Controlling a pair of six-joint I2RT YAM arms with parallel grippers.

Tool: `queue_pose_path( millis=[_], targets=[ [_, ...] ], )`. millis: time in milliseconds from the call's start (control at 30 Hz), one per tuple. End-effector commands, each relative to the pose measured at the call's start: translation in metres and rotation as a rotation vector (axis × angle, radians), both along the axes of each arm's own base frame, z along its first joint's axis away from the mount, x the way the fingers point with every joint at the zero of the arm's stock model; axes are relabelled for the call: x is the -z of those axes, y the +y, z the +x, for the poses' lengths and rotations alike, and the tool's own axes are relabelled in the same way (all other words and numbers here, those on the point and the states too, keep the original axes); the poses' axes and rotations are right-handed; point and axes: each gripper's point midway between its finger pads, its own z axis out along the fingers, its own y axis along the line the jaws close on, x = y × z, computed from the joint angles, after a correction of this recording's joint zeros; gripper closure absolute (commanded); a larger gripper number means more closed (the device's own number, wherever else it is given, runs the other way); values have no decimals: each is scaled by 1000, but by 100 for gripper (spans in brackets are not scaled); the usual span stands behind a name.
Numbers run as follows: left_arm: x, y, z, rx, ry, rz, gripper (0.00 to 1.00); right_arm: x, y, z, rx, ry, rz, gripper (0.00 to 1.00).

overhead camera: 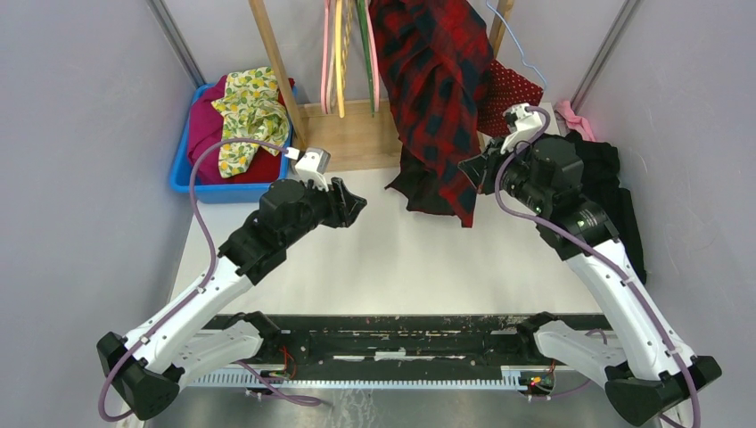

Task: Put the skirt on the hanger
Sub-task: Adjust the skirt on the hanger.

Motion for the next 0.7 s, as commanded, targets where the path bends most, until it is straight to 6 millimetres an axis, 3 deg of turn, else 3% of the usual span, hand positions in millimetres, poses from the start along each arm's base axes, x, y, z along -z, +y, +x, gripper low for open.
queue_pose_path(
  millis=[0, 300, 500, 567, 633, 667],
  targets=[
    [-12, -7, 2, -1, -6, -75, 44, 10, 7, -32, -115, 26, -29, 99],
    [-8, -11, 3, 7, 4, -78, 44, 10, 10, -47, -184, 15, -49, 99],
    [-6, -14, 4, 11, 8, -81, 44, 21, 14, -40, -195, 38, -67, 97],
    [-5, -15, 5, 12, 10, -80, 44, 25, 16, -34, -195, 39, -70, 88],
    [-5, -16, 6, 12, 10, -82, 44, 26, 19, -30, -196, 42, -72, 64],
    [-5, -16, 6, 13, 10, -82, 44, 26, 19, -28, -192, 44, -74, 59]
  ],
)
